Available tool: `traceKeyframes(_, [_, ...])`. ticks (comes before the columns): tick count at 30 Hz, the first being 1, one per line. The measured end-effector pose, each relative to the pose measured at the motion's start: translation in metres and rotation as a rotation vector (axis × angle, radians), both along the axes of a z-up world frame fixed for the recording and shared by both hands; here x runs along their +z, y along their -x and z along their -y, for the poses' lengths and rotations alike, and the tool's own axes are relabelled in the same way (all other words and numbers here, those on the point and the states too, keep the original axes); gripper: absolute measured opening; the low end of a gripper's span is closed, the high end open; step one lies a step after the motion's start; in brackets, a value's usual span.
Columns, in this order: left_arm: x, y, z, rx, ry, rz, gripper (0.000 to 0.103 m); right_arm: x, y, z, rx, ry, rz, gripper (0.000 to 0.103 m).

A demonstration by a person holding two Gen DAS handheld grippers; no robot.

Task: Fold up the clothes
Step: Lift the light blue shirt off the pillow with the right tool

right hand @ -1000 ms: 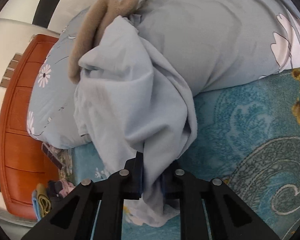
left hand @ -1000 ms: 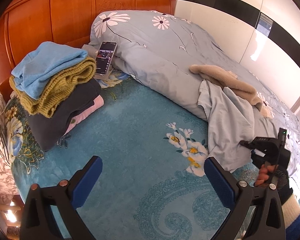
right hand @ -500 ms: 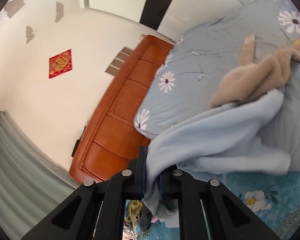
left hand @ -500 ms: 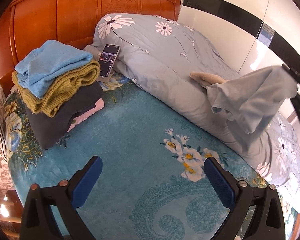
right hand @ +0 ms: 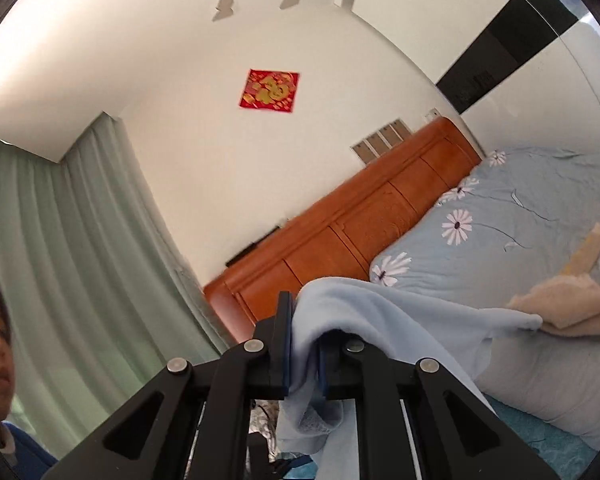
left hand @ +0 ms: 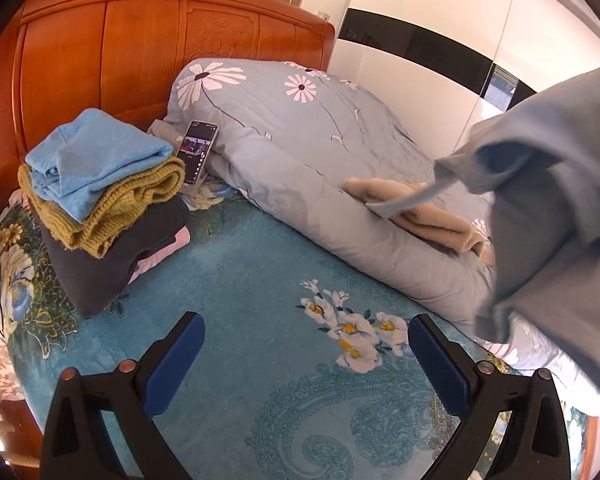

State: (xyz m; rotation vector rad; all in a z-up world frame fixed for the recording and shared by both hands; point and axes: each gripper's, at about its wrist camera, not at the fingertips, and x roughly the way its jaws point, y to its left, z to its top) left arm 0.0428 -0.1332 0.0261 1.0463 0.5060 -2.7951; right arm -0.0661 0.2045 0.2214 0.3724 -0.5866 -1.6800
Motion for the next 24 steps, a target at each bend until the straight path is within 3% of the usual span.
traceKeyframes(3, [-0.003,0.0,-0.003,-0.019,0.005,0.009,0.103,0.017,-0.031,-0.029,-0.042,0.027,-0.088,0.01])
traceKeyframes(6, [-0.008,0.002,-0.011,-0.026,0.022,0.029,0.103,0.003,-0.034,-0.046,-0.153,-0.074,-0.05,0.01])
traceKeyframes(9, [-0.02,0.008,-0.022,-0.025,0.058,0.107,0.103,-0.055,-0.009,-0.058,-0.312,-0.282,0.116,0.01])
traceKeyframes(11, [-0.036,0.016,-0.029,-0.036,0.059,0.192,0.103,-0.111,0.016,-0.07,-0.417,-0.428,0.267,0.01])
traceKeyframes(15, [-0.059,0.027,-0.043,-0.073,0.038,0.306,0.103,-0.228,0.056,-0.108,-0.58,-0.574,0.566,0.01])
traceKeyframes(19, [-0.048,0.028,-0.058,-0.13,-0.031,0.207,0.103,-0.308,0.074,-0.164,-0.74,-0.635,0.808,0.011])
traceKeyframes(21, [-0.042,0.032,-0.066,-0.167,-0.088,0.149,0.103,-0.325,0.073,-0.186,-0.794,-0.699,0.856,0.013])
traceKeyframes(24, [-0.044,0.043,-0.079,-0.201,-0.165,0.129,0.103,-0.333,0.066,-0.205,-0.779,-0.746,0.863,0.022])
